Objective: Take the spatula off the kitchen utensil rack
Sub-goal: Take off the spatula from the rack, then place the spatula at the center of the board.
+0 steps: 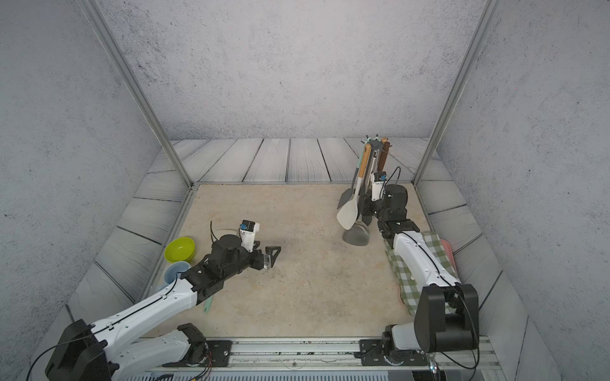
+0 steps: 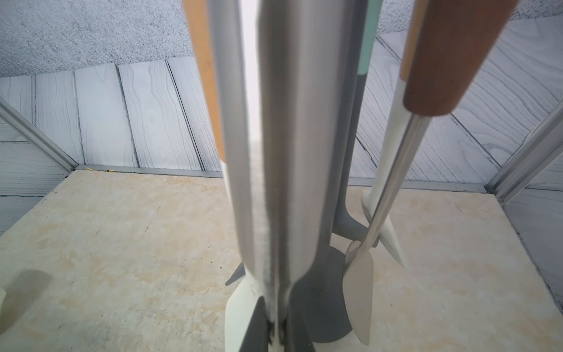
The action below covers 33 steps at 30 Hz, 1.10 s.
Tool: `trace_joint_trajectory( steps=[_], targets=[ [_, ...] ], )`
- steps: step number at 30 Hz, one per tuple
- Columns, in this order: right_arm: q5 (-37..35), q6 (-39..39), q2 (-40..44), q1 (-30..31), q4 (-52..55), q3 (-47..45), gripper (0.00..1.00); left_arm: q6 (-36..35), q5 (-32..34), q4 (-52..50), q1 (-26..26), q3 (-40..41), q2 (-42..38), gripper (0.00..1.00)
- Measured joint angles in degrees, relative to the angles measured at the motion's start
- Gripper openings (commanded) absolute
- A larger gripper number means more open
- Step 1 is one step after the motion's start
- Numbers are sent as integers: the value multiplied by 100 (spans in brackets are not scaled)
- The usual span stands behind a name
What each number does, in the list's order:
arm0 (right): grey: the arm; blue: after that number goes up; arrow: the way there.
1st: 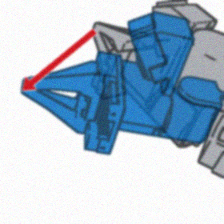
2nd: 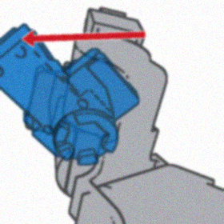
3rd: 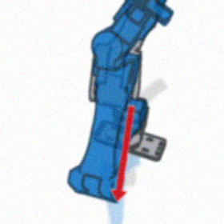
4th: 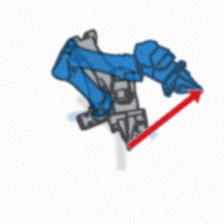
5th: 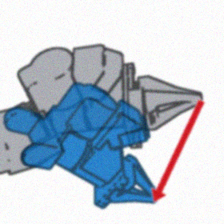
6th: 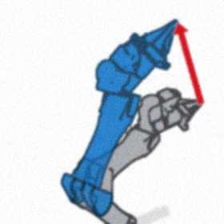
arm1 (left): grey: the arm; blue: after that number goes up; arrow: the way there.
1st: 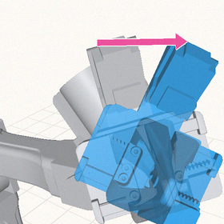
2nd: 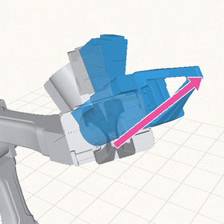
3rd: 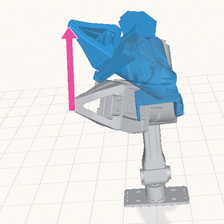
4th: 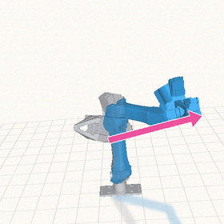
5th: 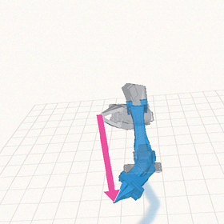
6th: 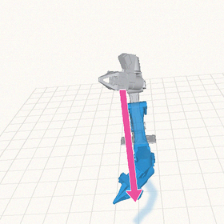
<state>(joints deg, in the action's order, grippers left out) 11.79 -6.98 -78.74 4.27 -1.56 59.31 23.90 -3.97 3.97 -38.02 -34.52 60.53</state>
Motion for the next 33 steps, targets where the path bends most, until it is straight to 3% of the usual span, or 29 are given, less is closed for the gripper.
trace_joint_trajectory(
  steps=[22,33],
  targets=[
    [2,-337,413,0,2267,540,0,-4,-35,146,0,9,140,99],
    [103,-494,1784,4,2568,367,0,-46,-33,98,0,9,-76,99]
  ],
)
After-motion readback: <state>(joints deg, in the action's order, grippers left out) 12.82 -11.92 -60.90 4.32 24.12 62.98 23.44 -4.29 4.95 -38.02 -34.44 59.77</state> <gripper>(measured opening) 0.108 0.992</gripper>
